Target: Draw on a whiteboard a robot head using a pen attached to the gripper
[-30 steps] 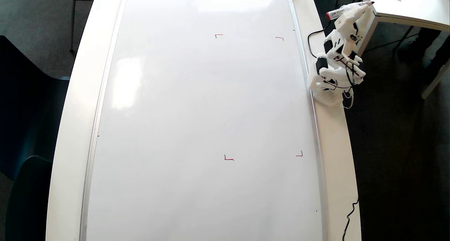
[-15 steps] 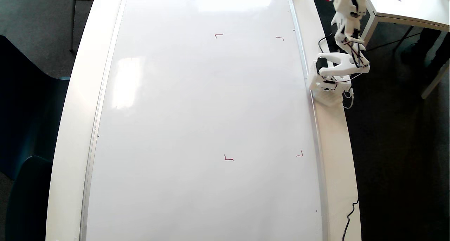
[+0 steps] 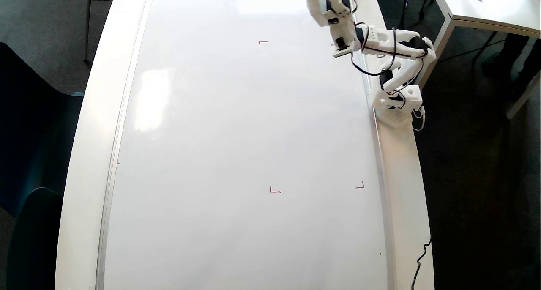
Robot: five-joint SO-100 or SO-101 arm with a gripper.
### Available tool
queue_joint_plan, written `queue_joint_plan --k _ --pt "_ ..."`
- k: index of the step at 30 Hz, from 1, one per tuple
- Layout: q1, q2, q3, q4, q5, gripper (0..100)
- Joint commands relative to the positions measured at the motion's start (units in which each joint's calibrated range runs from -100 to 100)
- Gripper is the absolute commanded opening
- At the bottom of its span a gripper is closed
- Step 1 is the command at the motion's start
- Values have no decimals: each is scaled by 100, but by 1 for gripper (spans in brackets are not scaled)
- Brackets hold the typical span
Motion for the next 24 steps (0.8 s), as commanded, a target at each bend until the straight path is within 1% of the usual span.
queue_joint_plan --k 1,2,3,7,8,11,12,16,17,20,21,22,24 --pt "-32 189 -396 619 -2 1" --pt "-32 214 -523 914 -2 1" --pt "-113 239 -786 1592 -2 1" --pt "-179 231 -1268 3173 3 1" --pt "-186 239 -1476 3886 3 1" --pt "-201 239 -1731 4980 3 1" --pt "-245 239 -1821 5745 9 1" --pt "-319 239 -2003 7204 -8 1" --pt "-466 239 -2130 7969 -13 1" --pt "-621 273 -2402 9220 -40 1" --pt "-695 331 -2484 9585 -104 1" --pt "-783 533 -2711 10280 -329 1" --pt "-812 818 -3029 10949 -587 1"
